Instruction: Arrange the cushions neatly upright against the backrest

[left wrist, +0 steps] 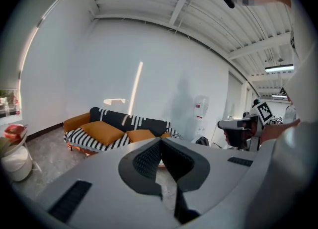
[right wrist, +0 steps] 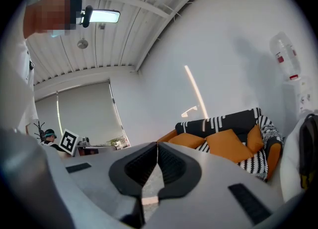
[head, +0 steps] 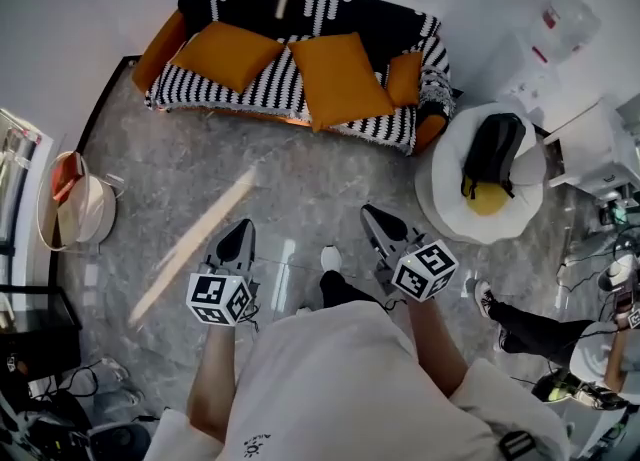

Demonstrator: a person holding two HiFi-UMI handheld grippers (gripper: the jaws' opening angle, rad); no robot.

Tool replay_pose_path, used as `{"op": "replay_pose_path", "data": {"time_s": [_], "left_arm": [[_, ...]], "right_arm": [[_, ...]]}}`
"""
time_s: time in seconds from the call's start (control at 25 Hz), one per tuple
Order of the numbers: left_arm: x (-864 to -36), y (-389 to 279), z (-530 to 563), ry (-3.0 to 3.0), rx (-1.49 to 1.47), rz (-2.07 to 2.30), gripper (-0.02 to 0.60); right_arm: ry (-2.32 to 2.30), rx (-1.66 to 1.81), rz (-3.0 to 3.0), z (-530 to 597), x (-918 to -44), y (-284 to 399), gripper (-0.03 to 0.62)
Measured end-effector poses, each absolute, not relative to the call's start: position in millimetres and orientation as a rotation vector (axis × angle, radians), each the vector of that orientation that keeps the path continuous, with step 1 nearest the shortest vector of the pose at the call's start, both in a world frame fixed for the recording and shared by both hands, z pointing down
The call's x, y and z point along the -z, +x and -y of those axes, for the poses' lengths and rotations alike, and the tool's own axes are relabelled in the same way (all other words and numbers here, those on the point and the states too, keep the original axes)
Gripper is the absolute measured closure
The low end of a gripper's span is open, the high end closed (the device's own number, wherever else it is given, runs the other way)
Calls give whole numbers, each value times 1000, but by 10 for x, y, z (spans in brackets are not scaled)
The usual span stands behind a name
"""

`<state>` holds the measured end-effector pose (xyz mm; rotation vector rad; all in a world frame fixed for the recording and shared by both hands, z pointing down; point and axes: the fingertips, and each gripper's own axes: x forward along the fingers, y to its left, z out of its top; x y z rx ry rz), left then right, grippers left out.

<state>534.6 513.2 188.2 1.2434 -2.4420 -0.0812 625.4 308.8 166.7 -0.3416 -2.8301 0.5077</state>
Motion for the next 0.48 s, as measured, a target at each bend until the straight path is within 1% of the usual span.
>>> {"op": "replay_pose_path", "data": {"time_s": [0.48], "left_arm": [[-1869,4564,-4144,1172,116,2476,565]], "right_arm": [[-474,-488,2779,-2192,-1816,5404,569]]}}
